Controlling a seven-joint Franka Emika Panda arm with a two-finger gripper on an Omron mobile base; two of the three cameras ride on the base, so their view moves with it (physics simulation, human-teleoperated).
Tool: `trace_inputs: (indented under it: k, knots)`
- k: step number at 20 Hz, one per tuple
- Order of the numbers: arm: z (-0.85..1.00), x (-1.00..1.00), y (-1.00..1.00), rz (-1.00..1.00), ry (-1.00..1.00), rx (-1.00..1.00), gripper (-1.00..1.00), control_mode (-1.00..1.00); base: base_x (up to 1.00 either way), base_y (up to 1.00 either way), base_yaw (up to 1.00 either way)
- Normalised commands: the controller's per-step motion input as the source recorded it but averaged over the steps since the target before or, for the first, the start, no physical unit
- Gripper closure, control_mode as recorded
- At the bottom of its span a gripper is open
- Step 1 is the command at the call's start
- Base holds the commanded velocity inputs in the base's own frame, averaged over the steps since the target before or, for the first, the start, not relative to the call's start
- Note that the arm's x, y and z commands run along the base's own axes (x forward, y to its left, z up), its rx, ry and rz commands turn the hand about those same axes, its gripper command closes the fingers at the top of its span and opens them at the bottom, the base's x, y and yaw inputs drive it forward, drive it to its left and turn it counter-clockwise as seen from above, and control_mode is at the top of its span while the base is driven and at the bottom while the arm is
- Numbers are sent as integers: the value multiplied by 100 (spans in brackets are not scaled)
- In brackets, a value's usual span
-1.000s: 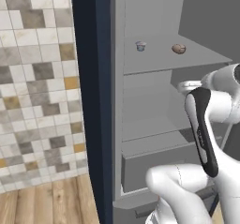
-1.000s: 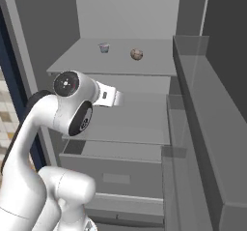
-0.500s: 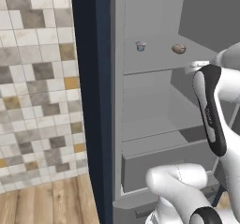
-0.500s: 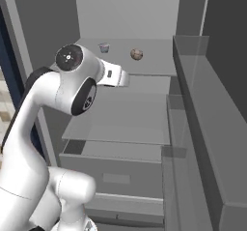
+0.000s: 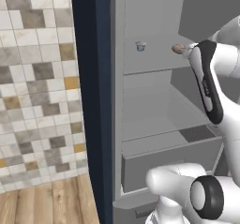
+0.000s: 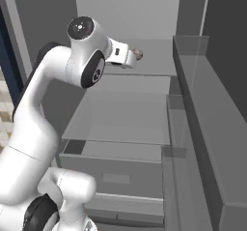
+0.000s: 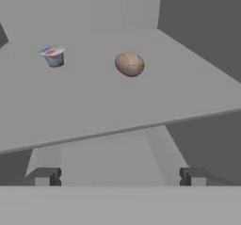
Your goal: Pick the egg and butter from the fridge and place them by the bowl for mixing.
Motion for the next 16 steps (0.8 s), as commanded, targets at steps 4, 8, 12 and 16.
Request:
trace_inputs:
  k: [4, 8, 12, 16]
  knots:
    - [-3, 47, -9, 4, -7, -5, -100, -100, 0, 0, 0]
    - [1, 52, -8, 1, 0, -2, -100, -100, 0, 0, 0]
    - [0, 54, -14, 1, 2, -6, -100, -100, 0, 0, 0]
    - [-1, 53, -16, 3, 5, -6, -100, -100, 0, 0, 0]
